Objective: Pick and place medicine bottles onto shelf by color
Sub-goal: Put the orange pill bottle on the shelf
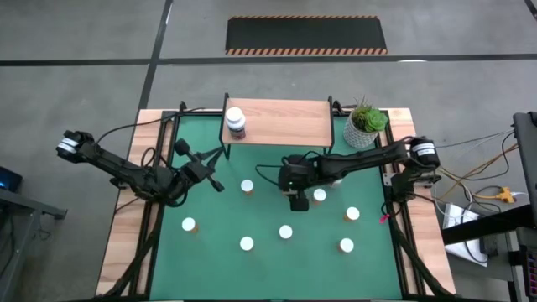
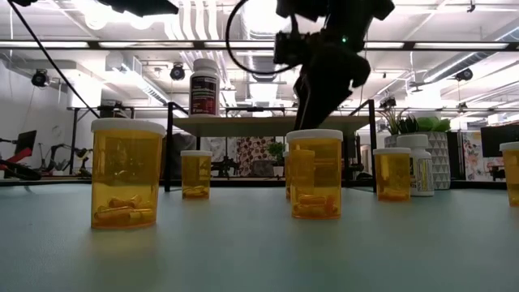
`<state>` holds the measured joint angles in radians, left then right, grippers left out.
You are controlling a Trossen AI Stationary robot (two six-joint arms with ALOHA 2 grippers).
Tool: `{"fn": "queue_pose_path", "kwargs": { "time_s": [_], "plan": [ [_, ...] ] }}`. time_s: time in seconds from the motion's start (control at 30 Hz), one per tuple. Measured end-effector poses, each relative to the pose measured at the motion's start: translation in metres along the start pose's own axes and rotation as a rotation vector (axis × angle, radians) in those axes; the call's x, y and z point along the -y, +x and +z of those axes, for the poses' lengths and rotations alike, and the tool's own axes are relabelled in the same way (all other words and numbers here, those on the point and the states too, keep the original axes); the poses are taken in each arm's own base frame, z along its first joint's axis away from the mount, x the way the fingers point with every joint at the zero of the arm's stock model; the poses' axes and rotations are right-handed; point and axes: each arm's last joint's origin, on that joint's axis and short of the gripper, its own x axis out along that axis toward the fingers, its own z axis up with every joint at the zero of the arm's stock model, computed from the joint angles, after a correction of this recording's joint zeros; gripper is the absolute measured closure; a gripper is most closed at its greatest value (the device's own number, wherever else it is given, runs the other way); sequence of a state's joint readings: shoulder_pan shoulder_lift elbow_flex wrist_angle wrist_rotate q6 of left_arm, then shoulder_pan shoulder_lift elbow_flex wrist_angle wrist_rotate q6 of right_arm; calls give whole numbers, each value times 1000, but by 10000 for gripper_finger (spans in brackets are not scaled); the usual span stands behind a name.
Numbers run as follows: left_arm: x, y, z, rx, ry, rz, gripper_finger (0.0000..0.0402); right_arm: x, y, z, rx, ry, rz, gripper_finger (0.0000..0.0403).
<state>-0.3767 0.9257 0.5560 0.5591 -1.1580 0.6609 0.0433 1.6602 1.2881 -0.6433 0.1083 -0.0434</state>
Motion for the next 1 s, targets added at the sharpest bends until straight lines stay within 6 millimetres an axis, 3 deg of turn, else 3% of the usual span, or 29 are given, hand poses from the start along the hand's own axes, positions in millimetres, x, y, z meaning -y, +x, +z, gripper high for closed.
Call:
{"fn": "queue_pose_path", "kwargs": {
  "time_s": [0.57, 1.0],
  "plan": [
    [0, 0, 0, 0, 3, 0, 400, 2, 29, -4, -74, 4, -86, 92],
    [1, 0, 0, -1, 11, -1, 400, 1, 34, -4, -76, 5, -67, 190]
  ]
}}
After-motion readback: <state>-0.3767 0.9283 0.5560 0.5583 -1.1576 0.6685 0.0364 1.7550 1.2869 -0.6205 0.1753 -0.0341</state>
